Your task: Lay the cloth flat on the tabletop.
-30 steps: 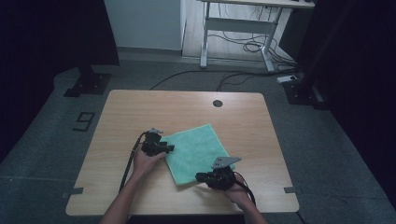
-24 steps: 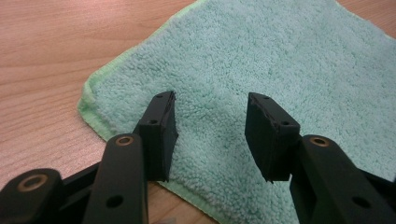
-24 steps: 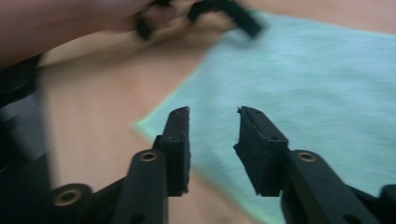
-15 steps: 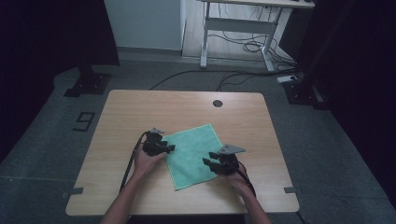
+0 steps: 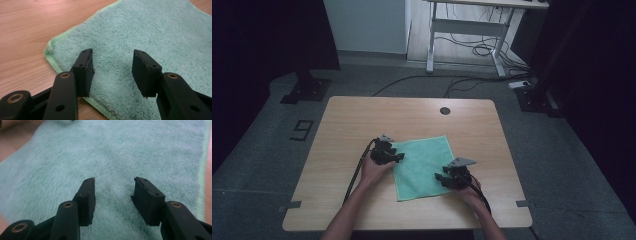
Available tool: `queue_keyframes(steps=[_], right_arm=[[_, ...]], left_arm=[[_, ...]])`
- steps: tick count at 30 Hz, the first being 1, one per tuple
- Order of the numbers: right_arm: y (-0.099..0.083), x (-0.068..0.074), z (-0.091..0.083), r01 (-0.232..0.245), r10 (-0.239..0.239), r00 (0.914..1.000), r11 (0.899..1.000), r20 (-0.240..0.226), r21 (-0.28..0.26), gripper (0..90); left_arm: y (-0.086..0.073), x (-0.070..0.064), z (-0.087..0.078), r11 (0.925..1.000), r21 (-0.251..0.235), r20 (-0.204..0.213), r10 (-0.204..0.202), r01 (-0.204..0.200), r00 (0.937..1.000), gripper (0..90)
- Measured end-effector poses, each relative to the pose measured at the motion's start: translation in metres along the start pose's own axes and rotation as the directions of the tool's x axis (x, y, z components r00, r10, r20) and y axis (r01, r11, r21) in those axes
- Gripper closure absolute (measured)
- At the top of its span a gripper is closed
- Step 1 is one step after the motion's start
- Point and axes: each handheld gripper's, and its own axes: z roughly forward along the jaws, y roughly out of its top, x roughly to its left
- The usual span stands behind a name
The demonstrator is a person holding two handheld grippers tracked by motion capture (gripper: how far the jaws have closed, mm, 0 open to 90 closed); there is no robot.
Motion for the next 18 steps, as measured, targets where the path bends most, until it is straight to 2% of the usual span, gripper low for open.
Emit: queue_keyframes(steps=[3,5,6,7,9,10,11,12,13,14,16,18], right_arm=[[-0.012,0.01,-0.013,0.019,-0.019,0.9998,1.0,0.006,0.002,52.6],[-0.021,0.019,-0.023,0.023,-0.023,0.9997,1.0,-0.002,0.003,52.9],[-0.021,0.019,-0.023,0.023,-0.023,0.9997,1.0,-0.002,0.003,52.9],[-0.029,0.029,-0.031,0.037,-0.037,0.9993,0.999,0.007,0.003,52.9],[-0.031,0.033,-0.036,0.036,-0.036,0.9993,0.999,0.001,0.016,50.9],[-0.03,0.033,-0.037,0.031,-0.031,0.9995,0.999,-0.006,0.02,50.1],[-0.028,0.032,-0.038,0.031,-0.031,0.9995,0.999,-0.007,0.013,49.9],[-0.024,0.03,-0.04,0.031,-0.031,0.9995,1.0,0.0,-0.006,49.8],[-0.024,0.03,-0.04,0.031,-0.031,0.9995,1.0,0.0,-0.006,49.8],[-0.014,0.022,-0.042,0.009,-0.009,1.0,0.999,0.0,-0.041,49.1],[0.0,0.012,-0.039,-0.013,0.013,0.9999,0.998,0.008,-0.065,47.7],[0.012,0.004,-0.03,-0.028,0.029,0.9993,0.997,0.023,-0.068,46.4]], left_arm=[[0.0,-0.006,0.002,0.9999,0.001,0.018,0.017,-0.017,0.9997,51.0],[-0.001,-0.016,0.004,0.9983,0.012,0.037,0.057,-0.057,0.9977,50.7],[-0.001,-0.016,0.004,0.9983,0.012,0.037,0.057,-0.057,0.9977,50.6],[-0.001,-0.022,0.003,0.9962,0.03,0.031,0.081,-0.082,0.9963,50.2],[-0.001,-0.025,0.001,0.9948,0.043,0.02,0.092,-0.093,0.9956,48.1],[-0.003,-0.03,-0.005,0.9929,0.039,0.004,0.112,-0.112,0.9937,48.0],[-0.003,-0.03,-0.005,0.9929,0.039,0.004,0.112,-0.112,0.9937,47.9],[-0.005,-0.033,-0.015,0.9931,0.02,0.006,0.116,-0.116,0.9933,47.9],[-0.005,-0.033,-0.015,0.9931,0.02,0.006,0.116,-0.116,0.9933,47.7],[-0.008,-0.036,-0.026,0.9938,-0.003,0.01,0.111,-0.111,0.9938,47.6],[-0.011,-0.04,-0.034,0.9943,-0.02,0.032,0.105,-0.105,0.9939,47.1],[-0.014,-0.046,-0.036,0.9944,-0.026,0.059,0.104,-0.102,0.9929,46.9]])
